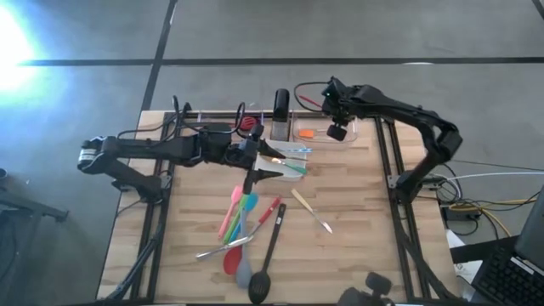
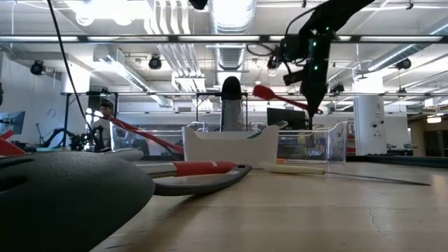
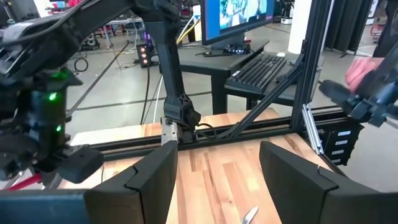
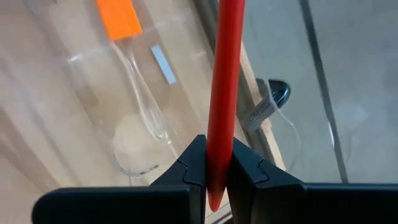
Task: Pick & Place Kitchen Items
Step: Put the red spatula into the right transparent bin
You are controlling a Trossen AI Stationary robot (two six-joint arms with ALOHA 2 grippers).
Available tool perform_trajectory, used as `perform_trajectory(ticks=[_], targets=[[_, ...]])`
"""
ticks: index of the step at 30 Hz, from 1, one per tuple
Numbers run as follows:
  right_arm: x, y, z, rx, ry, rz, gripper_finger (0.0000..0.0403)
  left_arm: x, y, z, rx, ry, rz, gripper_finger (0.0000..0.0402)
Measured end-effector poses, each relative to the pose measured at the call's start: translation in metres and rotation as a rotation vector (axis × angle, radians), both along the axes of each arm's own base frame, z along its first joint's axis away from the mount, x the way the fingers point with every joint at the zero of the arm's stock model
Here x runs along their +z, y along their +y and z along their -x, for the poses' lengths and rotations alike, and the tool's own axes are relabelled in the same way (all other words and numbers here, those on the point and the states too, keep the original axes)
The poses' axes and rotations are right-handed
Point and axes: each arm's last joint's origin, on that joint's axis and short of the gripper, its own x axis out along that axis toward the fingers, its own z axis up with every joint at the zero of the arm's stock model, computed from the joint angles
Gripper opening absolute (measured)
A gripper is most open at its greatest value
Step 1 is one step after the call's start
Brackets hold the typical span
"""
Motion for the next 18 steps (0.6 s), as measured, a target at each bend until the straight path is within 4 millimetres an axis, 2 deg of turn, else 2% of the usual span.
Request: perform_trajectory(ticks=[9,18], targets=[[-0.033,-0.024,-0.006,-0.008,0.042,-0.13,0.0025,0.0,0.0,0.0,0.0,0.001,0.0,0.0232],[-0.06,-0.032,-0.009,-0.01,0.111,-0.196,0.0025,0.0,0.0,0.0,0.0,0.001,0.0,0.0232]])
